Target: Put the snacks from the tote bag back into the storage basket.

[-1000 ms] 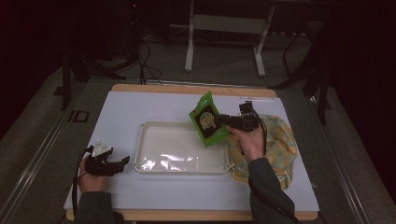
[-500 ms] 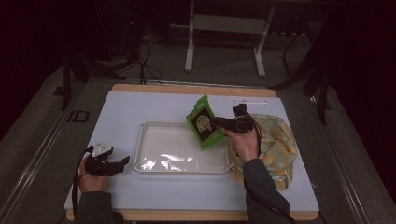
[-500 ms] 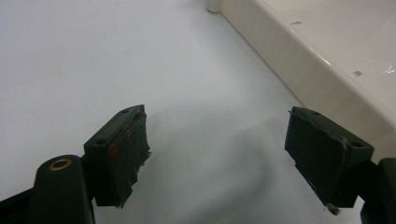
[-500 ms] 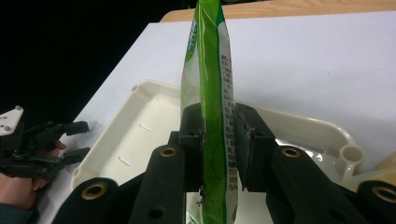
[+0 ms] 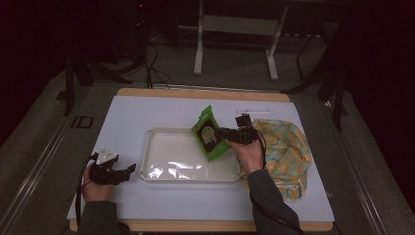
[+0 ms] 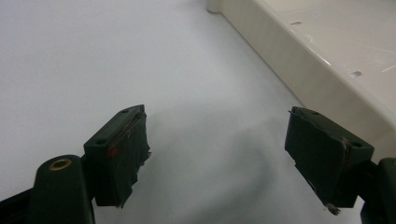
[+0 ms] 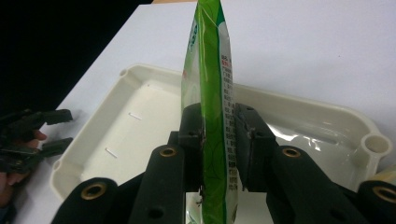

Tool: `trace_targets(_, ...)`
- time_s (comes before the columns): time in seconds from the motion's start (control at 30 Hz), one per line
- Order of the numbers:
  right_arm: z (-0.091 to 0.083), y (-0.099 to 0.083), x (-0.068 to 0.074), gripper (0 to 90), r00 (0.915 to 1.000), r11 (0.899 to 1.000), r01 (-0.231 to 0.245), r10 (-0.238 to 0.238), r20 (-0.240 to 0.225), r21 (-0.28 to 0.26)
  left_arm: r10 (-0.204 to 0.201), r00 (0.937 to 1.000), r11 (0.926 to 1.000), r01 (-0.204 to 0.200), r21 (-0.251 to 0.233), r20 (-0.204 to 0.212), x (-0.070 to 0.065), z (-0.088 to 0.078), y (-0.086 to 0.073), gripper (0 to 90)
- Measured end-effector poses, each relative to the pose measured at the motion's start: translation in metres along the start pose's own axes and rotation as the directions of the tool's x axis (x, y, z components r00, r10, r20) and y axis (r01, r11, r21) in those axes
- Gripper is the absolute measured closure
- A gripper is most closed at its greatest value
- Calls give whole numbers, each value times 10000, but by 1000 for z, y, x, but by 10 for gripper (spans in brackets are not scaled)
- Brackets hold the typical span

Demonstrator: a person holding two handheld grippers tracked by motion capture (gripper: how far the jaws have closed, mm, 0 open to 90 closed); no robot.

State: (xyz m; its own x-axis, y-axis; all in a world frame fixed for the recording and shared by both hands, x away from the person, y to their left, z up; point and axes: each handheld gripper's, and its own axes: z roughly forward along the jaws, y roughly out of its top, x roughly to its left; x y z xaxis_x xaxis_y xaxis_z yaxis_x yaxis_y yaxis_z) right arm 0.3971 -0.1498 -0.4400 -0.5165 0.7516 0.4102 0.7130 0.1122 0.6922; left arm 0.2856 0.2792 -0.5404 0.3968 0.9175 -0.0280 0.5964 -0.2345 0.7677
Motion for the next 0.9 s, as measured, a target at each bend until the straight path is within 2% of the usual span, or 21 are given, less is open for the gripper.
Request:
trace_targets(0.4,7,-8,0,734,9992,9996,159,-167,352,218,1,10000,10000,-1,-2,-8,0,0,0,217)
trace_targets(0.9,22,-22,-1,721,9991,9992,-81,65,427,380,3,10000,10000,-3,29,5,0,0,0,217)
